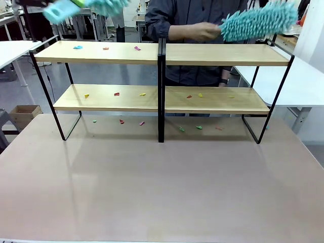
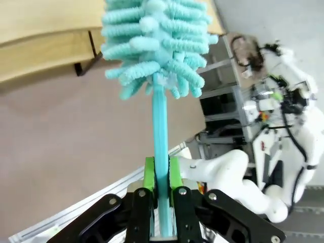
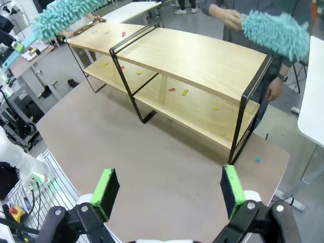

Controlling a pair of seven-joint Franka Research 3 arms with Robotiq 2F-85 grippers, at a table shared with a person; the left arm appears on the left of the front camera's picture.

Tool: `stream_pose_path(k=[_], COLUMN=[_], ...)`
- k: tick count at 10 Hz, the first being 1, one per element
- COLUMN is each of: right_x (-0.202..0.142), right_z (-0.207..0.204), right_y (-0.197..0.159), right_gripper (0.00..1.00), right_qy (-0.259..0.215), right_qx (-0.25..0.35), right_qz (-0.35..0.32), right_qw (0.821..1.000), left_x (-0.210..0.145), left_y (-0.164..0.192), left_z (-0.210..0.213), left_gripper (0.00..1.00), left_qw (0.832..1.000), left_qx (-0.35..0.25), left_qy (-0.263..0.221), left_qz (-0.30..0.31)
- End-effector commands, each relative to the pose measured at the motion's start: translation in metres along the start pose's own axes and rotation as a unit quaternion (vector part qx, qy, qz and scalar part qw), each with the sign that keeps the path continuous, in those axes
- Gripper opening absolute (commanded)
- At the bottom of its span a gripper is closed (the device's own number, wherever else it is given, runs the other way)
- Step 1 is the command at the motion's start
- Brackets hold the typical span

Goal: Clean the shelves.
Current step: Clean a randomly selected level of the Shelf with the Duster.

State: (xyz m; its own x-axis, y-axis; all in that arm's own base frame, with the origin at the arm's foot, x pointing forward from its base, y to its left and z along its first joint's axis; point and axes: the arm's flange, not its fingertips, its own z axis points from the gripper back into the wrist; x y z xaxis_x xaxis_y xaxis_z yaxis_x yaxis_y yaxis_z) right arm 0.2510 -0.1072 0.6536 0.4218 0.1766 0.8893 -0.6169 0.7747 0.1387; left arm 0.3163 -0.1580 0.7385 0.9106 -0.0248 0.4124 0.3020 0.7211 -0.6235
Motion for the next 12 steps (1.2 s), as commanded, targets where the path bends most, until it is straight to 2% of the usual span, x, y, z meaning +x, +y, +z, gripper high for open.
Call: stream_pose_path(k=[1, 3, 4, 7, 12], right_x=[0.001, 0.001, 0.001, 0.001, 0.001], right_z=[0.000, 0.000, 0.000, 0.000, 0.000], right_y=[0.000, 0.000, 0.000, 0.000, 0.000], right_gripper=[1.00, 1.00, 1.00, 1.00, 1.00], right_qy=[-0.002, -0.002, -0.002, -0.002, -0.002], right_qx=[0.004, 0.004, 0.004, 0.004, 0.004], right_qz=[0.001, 0.001, 0.001, 0.001, 0.001], right_qw=[1.000, 1.000, 1.000, 1.000, 1.000], left_x=[0.000, 0.010, 0.017, 0.051, 0.066], left_y=[0.001, 0.006, 0.008, 0.021, 0.052], left_z=[-0.029, -0.063, -0.072, -0.106, -0.119], left_gripper=[0.12, 0.12, 0.12, 0.12, 0.12], left_qw=[0.999, 0.997, 0.996, 0.995, 0.990], left_qx=[0.025, 0.060, 0.062, 0.068, 0.111], left_qy=[0.016, 0.026, 0.035, 0.024, 0.011], left_qz=[0.012, 0.039, 0.048, 0.074, 0.085])
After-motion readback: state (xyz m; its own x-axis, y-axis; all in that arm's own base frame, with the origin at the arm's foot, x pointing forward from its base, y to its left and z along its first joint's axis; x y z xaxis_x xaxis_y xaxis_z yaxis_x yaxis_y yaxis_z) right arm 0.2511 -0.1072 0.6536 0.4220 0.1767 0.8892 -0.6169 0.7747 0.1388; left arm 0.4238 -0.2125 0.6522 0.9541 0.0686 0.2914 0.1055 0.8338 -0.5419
